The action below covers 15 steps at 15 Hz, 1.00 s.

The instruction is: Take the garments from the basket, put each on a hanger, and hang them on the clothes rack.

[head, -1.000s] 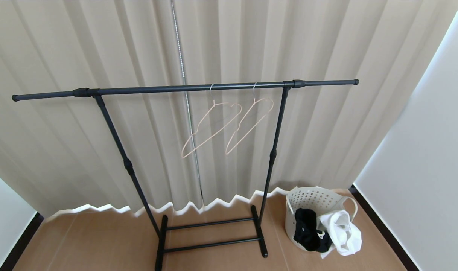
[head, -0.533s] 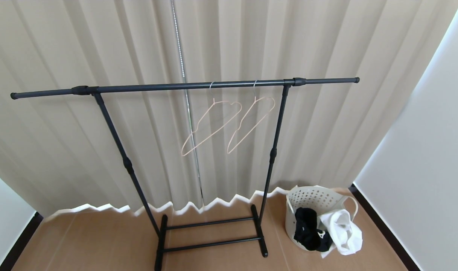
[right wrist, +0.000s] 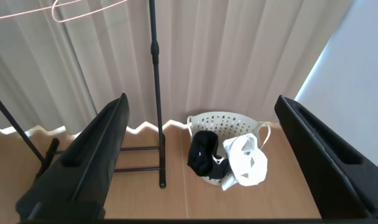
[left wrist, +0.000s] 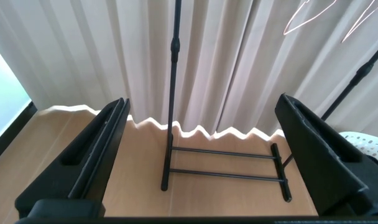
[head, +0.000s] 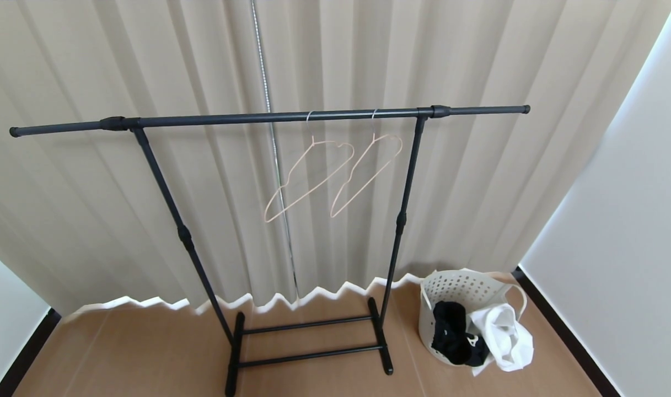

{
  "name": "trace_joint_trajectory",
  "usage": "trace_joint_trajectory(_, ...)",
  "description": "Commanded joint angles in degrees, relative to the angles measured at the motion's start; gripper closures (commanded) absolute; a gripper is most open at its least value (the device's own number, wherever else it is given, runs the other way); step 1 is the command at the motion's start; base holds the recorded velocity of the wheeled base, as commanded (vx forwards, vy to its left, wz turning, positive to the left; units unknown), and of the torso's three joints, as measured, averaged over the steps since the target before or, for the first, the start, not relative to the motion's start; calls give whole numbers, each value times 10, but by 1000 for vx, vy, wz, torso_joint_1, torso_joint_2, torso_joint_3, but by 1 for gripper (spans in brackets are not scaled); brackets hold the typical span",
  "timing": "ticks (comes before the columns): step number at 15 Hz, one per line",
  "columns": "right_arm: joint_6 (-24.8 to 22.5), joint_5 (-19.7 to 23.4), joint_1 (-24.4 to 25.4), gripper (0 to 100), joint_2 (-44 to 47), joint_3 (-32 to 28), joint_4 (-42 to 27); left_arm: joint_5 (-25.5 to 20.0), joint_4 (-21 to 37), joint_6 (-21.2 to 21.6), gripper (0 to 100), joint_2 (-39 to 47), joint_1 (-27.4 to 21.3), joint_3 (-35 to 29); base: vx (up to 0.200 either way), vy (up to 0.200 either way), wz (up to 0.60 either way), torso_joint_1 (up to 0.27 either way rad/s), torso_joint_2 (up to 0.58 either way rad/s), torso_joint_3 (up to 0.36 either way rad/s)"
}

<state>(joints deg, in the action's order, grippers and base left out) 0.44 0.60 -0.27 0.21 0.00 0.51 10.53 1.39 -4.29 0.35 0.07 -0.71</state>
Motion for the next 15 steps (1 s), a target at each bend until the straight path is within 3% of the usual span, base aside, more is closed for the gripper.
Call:
trace_joint_trajectory(1,1,0,0,0,1,0,0,0,0,0,0,1,0,0,0,0,0,-139,310,178)
trace_joint_trajectory(15,3,-2,0,0,1,0,0,0,0,0,0,1,0,0,14,0,0,-143,347,196)
